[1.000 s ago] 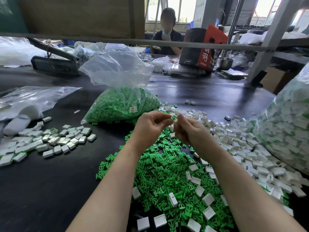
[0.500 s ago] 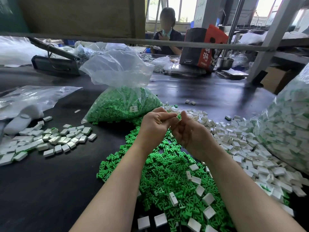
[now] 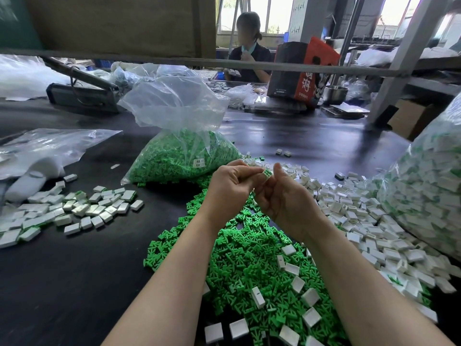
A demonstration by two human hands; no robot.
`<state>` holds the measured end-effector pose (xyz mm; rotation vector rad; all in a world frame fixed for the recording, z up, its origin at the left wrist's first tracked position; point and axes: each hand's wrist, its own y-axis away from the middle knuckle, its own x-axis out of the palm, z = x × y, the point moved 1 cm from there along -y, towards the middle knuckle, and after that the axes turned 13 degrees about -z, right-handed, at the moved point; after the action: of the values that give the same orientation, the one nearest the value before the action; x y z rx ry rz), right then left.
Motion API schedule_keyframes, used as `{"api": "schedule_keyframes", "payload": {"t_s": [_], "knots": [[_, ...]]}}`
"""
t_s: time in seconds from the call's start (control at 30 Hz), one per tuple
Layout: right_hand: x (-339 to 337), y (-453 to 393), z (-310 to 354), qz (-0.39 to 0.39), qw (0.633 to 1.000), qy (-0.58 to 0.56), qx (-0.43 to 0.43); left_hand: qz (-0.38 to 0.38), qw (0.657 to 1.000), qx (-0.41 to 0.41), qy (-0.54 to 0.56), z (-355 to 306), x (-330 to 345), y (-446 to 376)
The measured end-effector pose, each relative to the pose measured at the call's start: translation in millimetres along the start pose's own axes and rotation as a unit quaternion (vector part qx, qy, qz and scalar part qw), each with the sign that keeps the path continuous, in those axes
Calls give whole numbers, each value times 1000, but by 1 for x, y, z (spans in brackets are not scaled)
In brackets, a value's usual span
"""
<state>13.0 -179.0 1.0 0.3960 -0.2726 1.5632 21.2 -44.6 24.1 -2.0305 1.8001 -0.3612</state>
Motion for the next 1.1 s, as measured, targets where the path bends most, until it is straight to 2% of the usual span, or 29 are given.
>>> {"api": "schedule_keyframes", "payload": {"t_s": [0.33,0.7,1.1], "knots": [[-4,-4,-4,29,996,61,-66,18,994,-99,37,-3,0,3],[-6,-5,-7,13,974,186,-133,24,993,-103,55,-6,2,7],[-8,-6,-10,28,977,163,-132,26,987,-129,97,-4,8,10]]}}
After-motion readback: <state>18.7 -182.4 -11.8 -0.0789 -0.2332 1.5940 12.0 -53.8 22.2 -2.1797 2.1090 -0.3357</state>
